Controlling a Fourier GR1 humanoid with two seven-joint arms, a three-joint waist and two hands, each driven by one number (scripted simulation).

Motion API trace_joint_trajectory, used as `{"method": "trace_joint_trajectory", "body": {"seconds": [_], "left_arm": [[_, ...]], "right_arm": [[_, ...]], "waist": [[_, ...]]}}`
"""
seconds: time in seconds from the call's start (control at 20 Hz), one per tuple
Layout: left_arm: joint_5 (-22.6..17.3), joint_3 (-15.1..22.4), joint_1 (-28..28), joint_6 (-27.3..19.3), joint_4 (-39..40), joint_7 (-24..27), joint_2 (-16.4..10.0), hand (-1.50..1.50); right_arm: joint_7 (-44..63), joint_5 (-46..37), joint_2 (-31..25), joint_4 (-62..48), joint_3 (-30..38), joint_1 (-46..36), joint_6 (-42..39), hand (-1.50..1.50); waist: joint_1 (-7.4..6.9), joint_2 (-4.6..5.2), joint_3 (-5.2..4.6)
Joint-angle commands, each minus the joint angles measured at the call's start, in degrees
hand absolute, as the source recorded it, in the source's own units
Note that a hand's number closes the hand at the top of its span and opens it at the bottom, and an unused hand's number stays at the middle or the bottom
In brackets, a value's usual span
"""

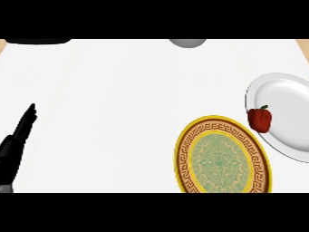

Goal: Pick the bell pepper from the plate and place it in the plate

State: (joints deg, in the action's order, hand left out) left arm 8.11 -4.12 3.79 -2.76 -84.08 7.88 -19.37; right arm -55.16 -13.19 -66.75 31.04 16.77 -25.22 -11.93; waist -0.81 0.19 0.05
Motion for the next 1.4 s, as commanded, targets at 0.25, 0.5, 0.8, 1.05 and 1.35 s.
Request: {"method": "trace_joint_trajectory", "body": {"seconds": [0.25,0.5,0.8,1.05,1.35], "left_arm": [[1.8,0.4,0.1,-0.6,-0.2,-1.1,1.6,0.0],[1.8,0.0,-2.2,0.0,0.0,-1.3,1.6,0.0],[1.8,-1.3,-1.0,0.6,2.3,1.6,2.0,0.0],[2.5,-0.6,-0.3,0.4,-1.0,-0.7,2.5,0.0],[1.8,-1.3,1.1,3.0,-6.8,-5.1,2.0,0.0]], "right_arm": [[14.1,0.1,8.9,13.1,-5.9,-3.6,-6.0,1.5],[21.1,-4.3,15.9,16.4,-11.6,-5.9,-3.8,1.5],[27.5,-8.7,24.3,17.6,-15.1,-6.9,0.6,1.5],[32.0,-4.7,28.5,13.2,-12.9,-7.2,-4.4,1.5],[34.2,-9.2,31.6,7.6,-12.5,-10.0,0.7,-1.5]], "waist": [[0.83,-0.35,-0.14],[0.55,-0.2,-0.11],[0.35,-0.1,-0.07],[0.28,-0.09,-0.05],[0.03,-0.1,-0.01]]}}
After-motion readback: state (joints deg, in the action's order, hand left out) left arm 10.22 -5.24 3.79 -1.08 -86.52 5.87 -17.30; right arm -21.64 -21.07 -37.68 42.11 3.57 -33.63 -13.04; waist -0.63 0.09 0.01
